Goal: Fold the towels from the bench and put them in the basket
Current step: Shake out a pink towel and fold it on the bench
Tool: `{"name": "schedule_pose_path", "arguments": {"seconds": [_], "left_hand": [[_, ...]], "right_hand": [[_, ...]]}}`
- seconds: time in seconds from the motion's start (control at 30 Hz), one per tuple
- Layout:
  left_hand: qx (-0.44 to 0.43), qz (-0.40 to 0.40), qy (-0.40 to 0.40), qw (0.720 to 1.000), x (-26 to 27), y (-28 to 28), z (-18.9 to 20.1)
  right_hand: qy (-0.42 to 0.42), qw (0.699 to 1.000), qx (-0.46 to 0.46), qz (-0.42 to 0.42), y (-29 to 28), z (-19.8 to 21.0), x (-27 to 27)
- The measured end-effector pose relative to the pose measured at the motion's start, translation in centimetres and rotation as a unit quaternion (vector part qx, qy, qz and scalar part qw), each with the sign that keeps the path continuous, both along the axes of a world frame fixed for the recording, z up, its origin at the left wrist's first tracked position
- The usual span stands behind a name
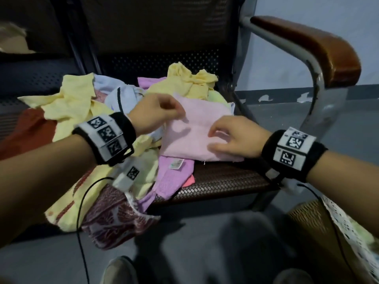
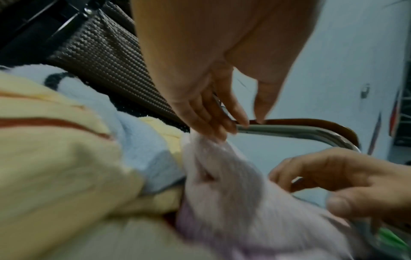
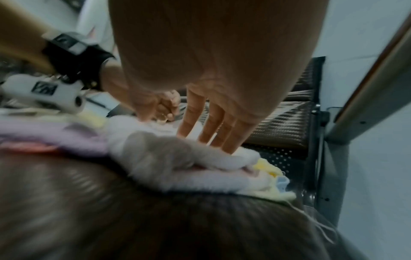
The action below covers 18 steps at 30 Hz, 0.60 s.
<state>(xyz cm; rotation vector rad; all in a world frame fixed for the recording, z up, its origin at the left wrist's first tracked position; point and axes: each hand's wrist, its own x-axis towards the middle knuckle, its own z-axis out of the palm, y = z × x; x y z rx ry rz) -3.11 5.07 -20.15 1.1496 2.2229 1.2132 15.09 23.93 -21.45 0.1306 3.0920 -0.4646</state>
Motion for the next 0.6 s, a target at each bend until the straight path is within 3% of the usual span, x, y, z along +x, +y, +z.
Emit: {"name": "schedule_pose_path", "arguments": {"seconds": [0.1,0.17,0.4,0.6], "left_hand": [[-0.183,-0.114,0.119,0.969,1.5,-1.7,-1.3],[-0.223,-0.13,0.193,0.947,2.1,-2.2,-2.0],[-0.157,-0.082,0.235,0.956,2.6,-2.2,-0.9],[-0.047,0.02,0.119,0.992,2.4,-2.2,-0.5]], "right_hand": [[-0.066,0.997,0.037,0.023,-0.9,-0.9,1.1],[-0.086,0.995,0.048,0.009,-1.2,-1.0,1.1],[-0.044,0.997,0.044,-0.048,-0.7,0.9,1.0],[0.042,0.98,-0.149,-0.122,0.3,1.7,1.7]]}}
